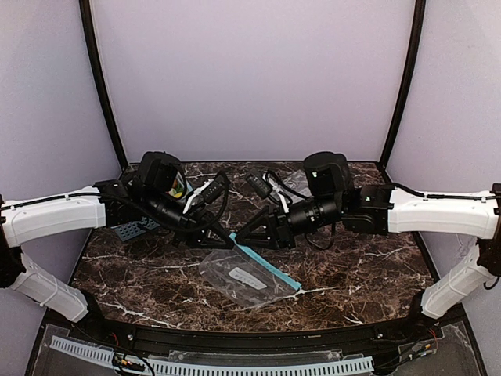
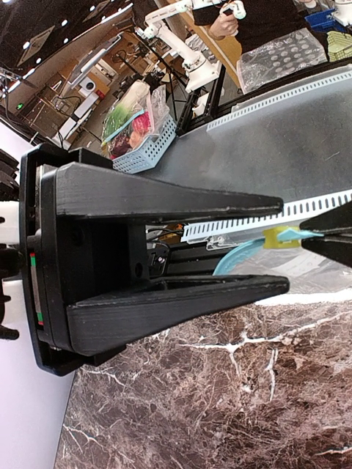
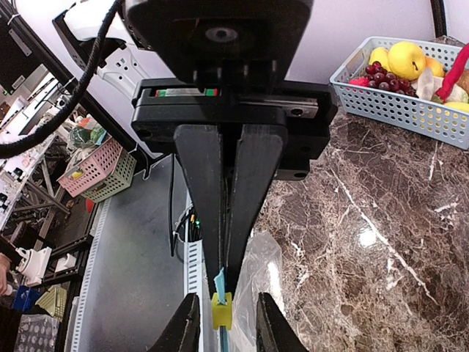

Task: Place the food in the zip-top bag and seal the zipper
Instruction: Pick up the zipper from the zipper food storage bag, then unzip the zipper from the zipper food storage bag.

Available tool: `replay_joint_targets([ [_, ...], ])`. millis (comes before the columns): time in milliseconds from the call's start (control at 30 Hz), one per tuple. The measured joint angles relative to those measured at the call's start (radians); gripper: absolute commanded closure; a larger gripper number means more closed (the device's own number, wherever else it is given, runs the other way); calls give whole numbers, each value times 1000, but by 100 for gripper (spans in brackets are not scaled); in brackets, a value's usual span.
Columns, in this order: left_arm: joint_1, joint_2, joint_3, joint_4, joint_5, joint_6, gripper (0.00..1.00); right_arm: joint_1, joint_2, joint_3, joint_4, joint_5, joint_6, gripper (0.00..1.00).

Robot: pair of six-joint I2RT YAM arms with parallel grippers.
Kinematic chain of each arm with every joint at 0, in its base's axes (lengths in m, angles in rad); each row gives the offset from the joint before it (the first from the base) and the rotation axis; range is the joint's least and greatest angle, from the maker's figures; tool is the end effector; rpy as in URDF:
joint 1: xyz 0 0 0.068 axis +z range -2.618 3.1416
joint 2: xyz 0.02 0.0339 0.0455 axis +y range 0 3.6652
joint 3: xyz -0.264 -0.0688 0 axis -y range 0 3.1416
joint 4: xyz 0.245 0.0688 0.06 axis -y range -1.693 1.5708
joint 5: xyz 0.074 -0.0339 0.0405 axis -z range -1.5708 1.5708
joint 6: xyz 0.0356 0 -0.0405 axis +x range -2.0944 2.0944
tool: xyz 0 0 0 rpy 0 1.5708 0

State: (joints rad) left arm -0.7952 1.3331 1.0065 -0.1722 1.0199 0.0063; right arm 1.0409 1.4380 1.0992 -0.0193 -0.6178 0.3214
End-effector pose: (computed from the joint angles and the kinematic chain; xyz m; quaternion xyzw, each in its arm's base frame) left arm 0.1817 -0.2286 0.3040 0.5223 0.5937 -0.5587 0.2502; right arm 0.1503 0.2974 0.3142 -0.4377 0.6717 0.5359 0.2644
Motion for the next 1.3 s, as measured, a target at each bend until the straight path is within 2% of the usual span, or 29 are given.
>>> replay_joint_targets([
  [267, 0, 0, 0, 0, -1, 0, 99, 0, 0, -4, -1, 0, 7, 82],
  [500, -1, 0, 0, 0, -16, 0, 99, 0, 0, -4, 0, 0, 9, 100],
  [1300, 2, -3, -11, 5, -146, -37, 99, 0, 0, -27, -3, 90, -10, 100],
])
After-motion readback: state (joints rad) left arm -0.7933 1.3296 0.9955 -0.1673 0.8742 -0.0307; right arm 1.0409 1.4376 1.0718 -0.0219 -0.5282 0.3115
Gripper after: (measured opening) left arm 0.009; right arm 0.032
